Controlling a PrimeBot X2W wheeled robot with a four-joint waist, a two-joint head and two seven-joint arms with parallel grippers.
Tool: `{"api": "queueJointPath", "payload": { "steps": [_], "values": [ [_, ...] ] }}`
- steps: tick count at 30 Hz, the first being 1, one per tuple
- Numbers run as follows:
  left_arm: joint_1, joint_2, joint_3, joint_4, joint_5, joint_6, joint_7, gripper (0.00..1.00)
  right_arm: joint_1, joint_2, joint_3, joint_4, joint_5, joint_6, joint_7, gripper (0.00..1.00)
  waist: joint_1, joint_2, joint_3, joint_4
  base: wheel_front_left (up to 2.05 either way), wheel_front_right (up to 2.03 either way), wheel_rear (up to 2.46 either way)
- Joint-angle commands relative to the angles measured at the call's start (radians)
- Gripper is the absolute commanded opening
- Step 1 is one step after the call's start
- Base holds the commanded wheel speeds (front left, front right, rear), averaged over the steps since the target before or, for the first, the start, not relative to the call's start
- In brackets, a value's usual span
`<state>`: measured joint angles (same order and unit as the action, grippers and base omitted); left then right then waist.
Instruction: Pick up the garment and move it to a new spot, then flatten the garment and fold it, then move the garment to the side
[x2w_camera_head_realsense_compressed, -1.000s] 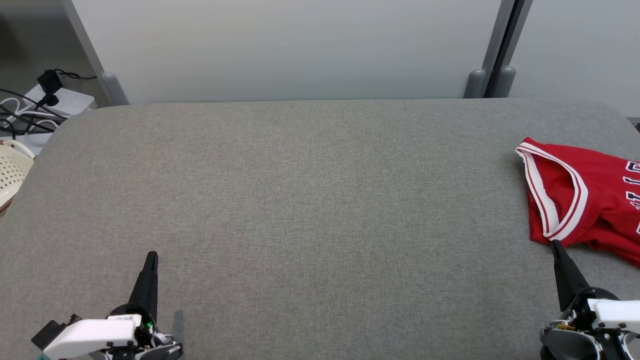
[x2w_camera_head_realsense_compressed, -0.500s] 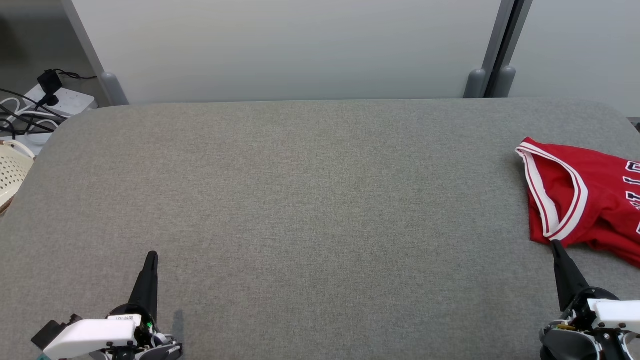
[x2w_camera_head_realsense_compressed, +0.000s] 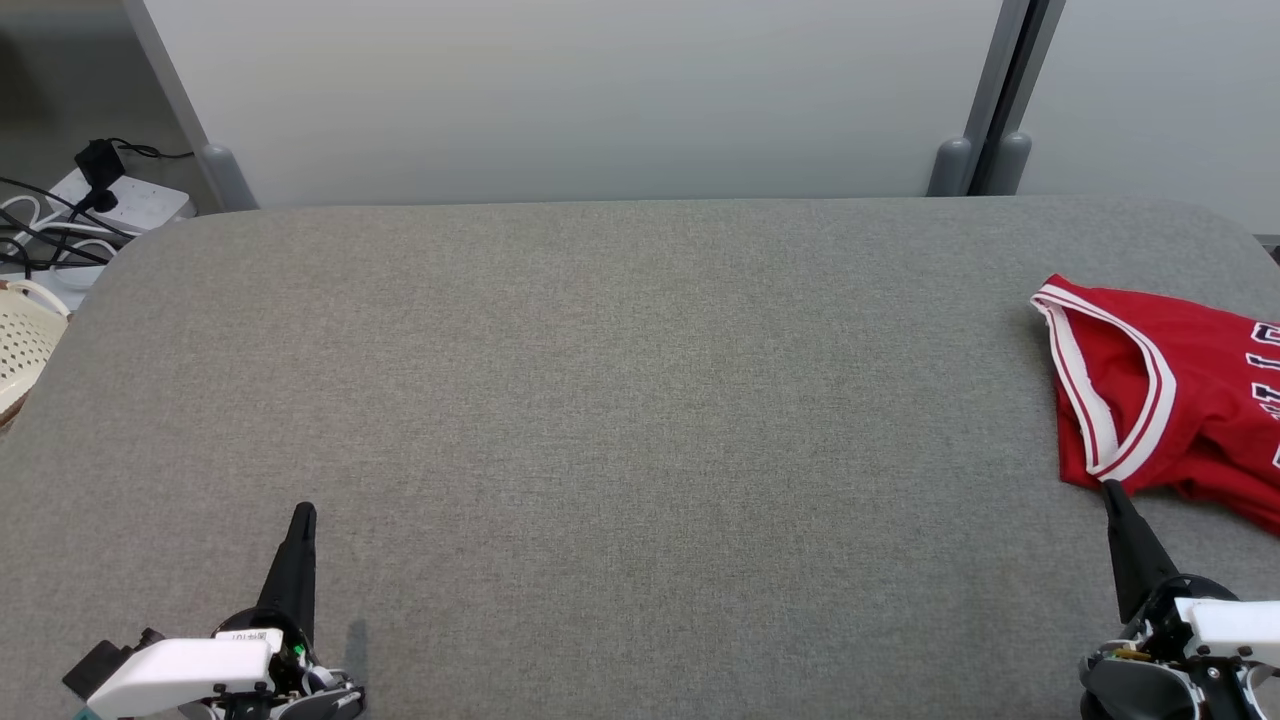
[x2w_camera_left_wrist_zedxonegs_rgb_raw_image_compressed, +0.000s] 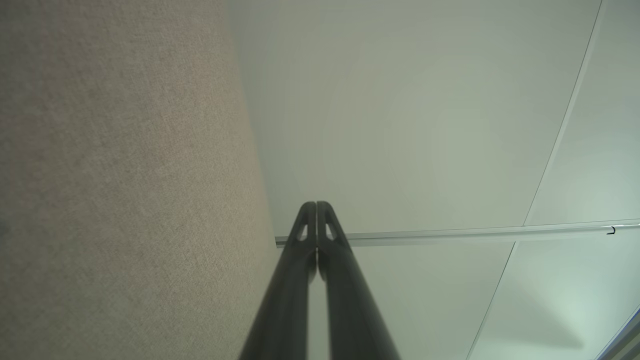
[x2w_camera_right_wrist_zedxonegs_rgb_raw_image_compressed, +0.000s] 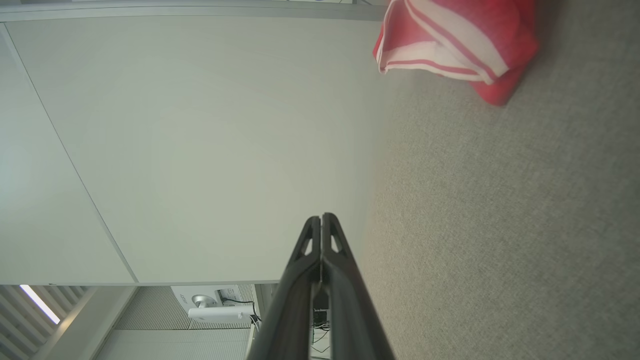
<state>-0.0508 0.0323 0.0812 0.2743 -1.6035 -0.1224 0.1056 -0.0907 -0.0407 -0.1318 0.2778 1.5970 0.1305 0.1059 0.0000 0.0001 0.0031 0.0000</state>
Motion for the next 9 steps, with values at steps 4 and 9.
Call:
{"api": "queueJointPath", "payload": {
  "steps": [4,9],
  "values": [
    [-0.057,0.018,0.032,-0.029,-0.005,-0.008,0.007,0.0,-0.017,-0.009,0.018,-0.033,0.012,0.0,0.007,0.0,0.0,-0.0001,0.0,0.0,0.0,0.0,0.0],
    [-0.057,0.018,0.032,-0.029,-0.005,-0.008,0.007,0.0,-0.017,-0.009,0.018,-0.033,0.012,0.0,0.007,0.0,0.0,-0.0001,0.0,0.0,0.0,0.0,0.0]
  ]
}}
